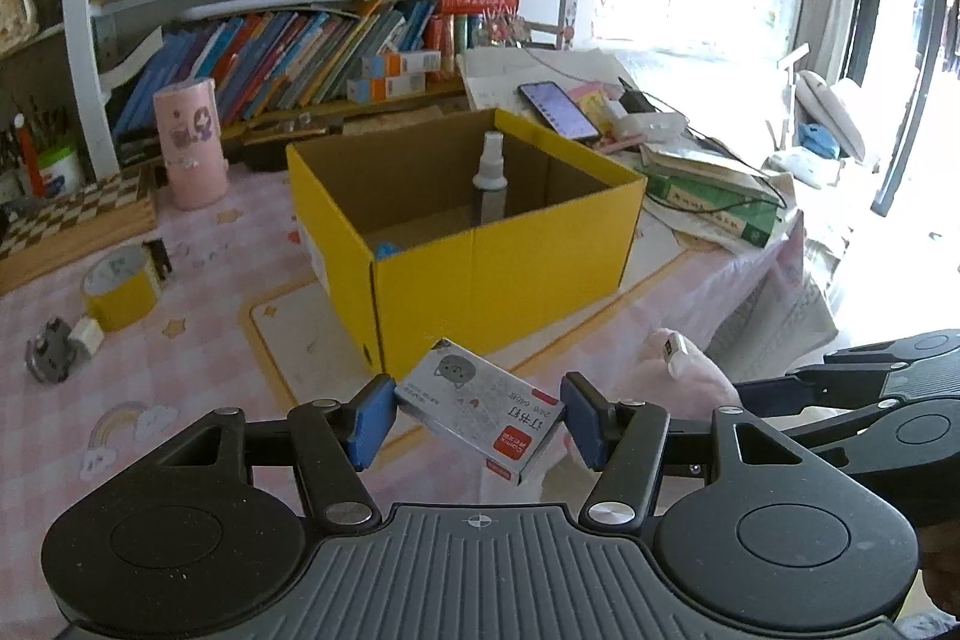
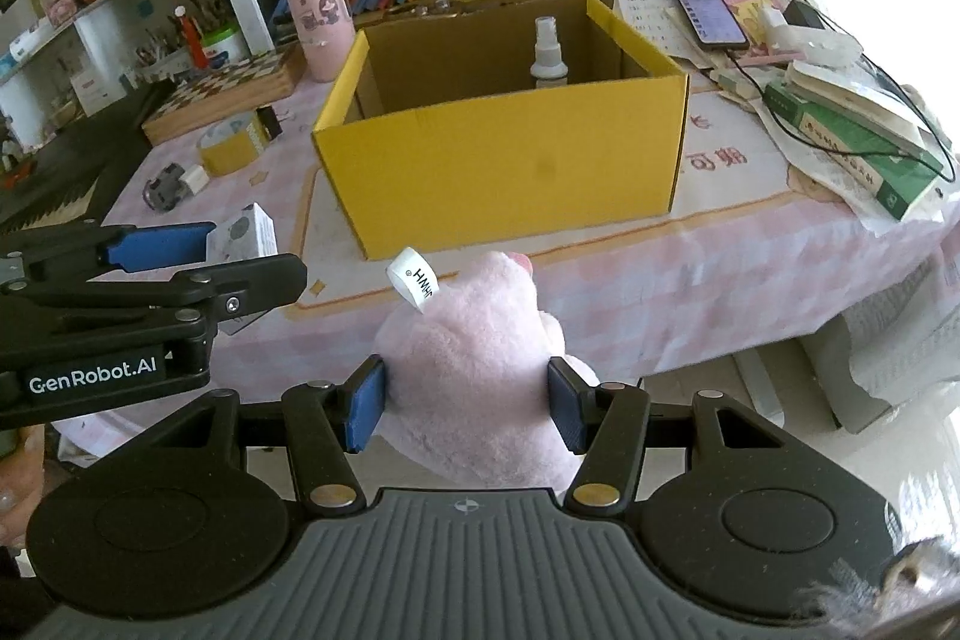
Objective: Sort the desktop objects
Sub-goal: 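Carry the plush in the right tool while the left tool carries the medicine box toward the yellow box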
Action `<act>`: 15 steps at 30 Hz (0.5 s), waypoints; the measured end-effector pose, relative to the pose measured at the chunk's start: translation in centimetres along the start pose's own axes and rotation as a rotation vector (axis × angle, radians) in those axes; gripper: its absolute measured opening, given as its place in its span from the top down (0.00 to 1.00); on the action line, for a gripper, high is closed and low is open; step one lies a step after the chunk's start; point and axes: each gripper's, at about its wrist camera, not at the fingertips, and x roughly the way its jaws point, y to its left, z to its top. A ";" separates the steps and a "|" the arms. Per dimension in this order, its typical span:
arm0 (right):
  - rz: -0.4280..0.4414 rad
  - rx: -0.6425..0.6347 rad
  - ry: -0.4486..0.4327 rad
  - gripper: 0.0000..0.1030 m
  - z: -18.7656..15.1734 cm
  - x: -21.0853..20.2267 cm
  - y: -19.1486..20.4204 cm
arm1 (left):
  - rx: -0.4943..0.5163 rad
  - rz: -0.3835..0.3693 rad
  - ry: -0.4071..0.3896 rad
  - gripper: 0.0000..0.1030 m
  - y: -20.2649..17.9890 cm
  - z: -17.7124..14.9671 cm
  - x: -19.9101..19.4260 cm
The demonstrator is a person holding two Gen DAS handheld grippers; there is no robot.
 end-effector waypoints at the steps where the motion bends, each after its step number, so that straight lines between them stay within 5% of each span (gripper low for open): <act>1: 0.003 0.000 -0.003 0.48 0.4 0.1 -0.4 | 0.003 0.004 -0.006 0.42 -0.2 0.3 0.2; 7: 0.005 -0.028 -0.049 0.48 2.9 0.3 -2.2 | 0.021 0.032 -0.063 0.42 -1.2 2.5 1.2; 15: -0.039 -0.155 -0.234 0.48 7.7 -0.8 -4.3 | -0.010 0.086 -0.173 0.42 -1.7 6.4 2.4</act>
